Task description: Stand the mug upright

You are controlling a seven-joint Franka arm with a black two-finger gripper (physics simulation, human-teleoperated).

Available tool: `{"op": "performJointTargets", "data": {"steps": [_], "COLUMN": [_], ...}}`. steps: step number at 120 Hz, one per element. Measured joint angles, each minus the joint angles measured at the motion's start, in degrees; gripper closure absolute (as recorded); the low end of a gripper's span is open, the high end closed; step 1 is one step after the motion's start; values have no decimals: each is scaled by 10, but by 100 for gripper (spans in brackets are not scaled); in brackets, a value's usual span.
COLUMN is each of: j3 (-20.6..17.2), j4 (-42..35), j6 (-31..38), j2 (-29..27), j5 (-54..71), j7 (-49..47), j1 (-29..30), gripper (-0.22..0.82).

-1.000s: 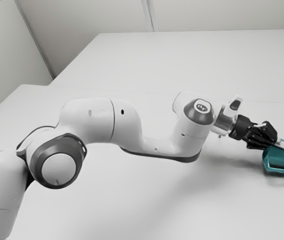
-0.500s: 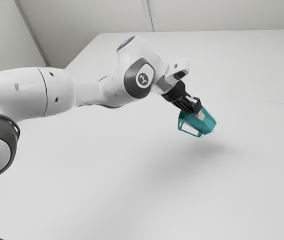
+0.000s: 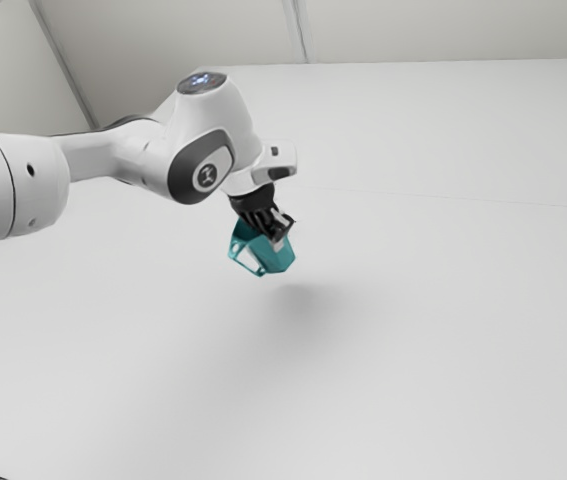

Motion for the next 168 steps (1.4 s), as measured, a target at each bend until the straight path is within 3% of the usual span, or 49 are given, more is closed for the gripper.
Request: {"op": "performJointTargets", "data": {"steps": [59, 136, 157, 168], "j3": [0, 0, 0, 0], "j4": [-74, -77, -77, -76], "j6": [-9, -4, -6, -16], "j2": [-18, 19, 12, -9], "j5": [44, 82, 78, 77], "j7": [-84, -129, -128, -127], "j1": [38, 49, 49, 49], "gripper": [78, 78, 41, 27]}}
